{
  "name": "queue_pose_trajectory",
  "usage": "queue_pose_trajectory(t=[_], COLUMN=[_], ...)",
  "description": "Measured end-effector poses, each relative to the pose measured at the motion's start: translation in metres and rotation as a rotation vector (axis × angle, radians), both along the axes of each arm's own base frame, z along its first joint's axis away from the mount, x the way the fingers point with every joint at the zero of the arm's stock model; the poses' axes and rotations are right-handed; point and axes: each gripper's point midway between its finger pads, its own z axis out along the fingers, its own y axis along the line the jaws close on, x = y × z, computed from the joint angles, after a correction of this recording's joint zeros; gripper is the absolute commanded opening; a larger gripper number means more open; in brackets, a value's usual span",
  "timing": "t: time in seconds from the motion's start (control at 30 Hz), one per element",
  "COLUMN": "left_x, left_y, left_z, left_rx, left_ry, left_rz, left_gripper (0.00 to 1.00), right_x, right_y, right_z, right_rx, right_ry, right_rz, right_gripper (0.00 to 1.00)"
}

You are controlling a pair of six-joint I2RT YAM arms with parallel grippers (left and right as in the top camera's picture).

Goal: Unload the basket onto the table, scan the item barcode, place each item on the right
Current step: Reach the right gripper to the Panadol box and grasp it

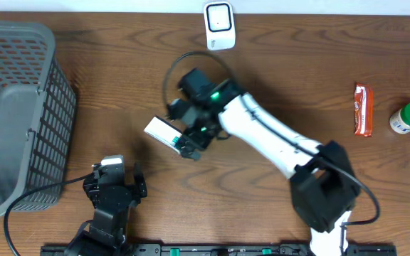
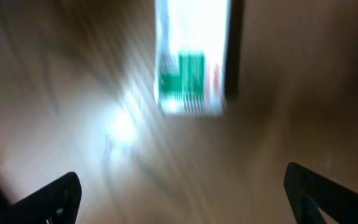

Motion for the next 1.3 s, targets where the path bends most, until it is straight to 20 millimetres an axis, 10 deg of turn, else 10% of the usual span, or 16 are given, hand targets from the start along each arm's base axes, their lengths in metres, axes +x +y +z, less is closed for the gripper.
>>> queue_pose_trajectory(t=[0.4, 0.77, 0.97, 1.3], left_x=[0.0, 0.0, 0.0, 0.0], left_y=[0.0, 0.0, 0.0, 0.0], left_z=[0.0, 0.0, 0.0, 0.0], left_rx=[0.0, 0.0, 0.0, 0.0], left_ry=[-0.001, 0.0, 0.0, 0.0], left_rz=[0.0, 0.0, 0.0, 0.0], left_gripper=[0.88, 0.88, 0.88, 0.88], right_x=[0.001, 0.019, 0.024, 0.009], right_y=[0.024, 0.046, 0.048, 0.041], right_z=[-0.08, -0.079, -0.083, -0.079], right_rx=[-0.117, -0.035, -0.042, -0.052], right_ry=[-0.043, -0.116, -0.129, 0.037], right_rz=[0.074, 0.068, 0.063, 0.046], right_gripper=[0.99, 0.95, 0.41, 0.21])
